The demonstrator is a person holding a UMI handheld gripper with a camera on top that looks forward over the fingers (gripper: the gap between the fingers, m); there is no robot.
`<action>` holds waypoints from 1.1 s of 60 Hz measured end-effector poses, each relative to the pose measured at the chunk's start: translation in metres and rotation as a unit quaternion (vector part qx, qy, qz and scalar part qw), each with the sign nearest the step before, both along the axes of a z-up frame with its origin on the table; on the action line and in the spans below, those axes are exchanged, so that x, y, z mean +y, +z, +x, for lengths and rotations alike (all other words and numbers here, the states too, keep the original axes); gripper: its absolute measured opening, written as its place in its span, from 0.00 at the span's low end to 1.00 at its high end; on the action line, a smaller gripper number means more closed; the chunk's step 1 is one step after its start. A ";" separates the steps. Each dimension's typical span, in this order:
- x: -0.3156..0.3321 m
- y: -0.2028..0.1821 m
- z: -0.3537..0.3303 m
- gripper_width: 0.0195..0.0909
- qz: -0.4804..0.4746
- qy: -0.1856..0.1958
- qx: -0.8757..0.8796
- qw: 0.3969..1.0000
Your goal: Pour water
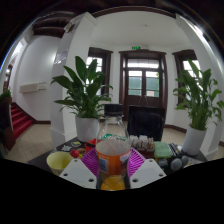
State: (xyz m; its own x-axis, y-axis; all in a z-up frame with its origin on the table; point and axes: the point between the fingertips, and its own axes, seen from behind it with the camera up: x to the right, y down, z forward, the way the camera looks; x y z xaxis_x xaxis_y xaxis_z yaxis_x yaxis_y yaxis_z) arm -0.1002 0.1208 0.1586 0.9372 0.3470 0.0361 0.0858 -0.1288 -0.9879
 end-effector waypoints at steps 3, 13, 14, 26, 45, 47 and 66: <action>0.002 -0.015 0.007 0.18 -0.011 -0.005 0.004 1.000; -0.004 -0.019 0.013 0.19 0.016 -0.015 0.016 1.000; -0.004 -0.020 0.013 0.19 0.016 -0.017 0.018 1.000; -0.005 -0.020 0.012 0.37 0.014 -0.025 0.010 1.000; -0.054 -0.008 0.032 0.92 -0.012 -0.063 0.028 0.998; -0.067 -0.007 0.035 0.93 -0.015 -0.067 0.031 0.997; -0.180 0.030 0.063 0.92 0.001 -0.107 0.038 0.994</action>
State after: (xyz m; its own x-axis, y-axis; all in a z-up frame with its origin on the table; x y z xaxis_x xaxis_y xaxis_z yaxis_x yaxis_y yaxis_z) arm -0.0373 -0.0590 0.1882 0.9895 0.1393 -0.0379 -0.0190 -0.1343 -0.9908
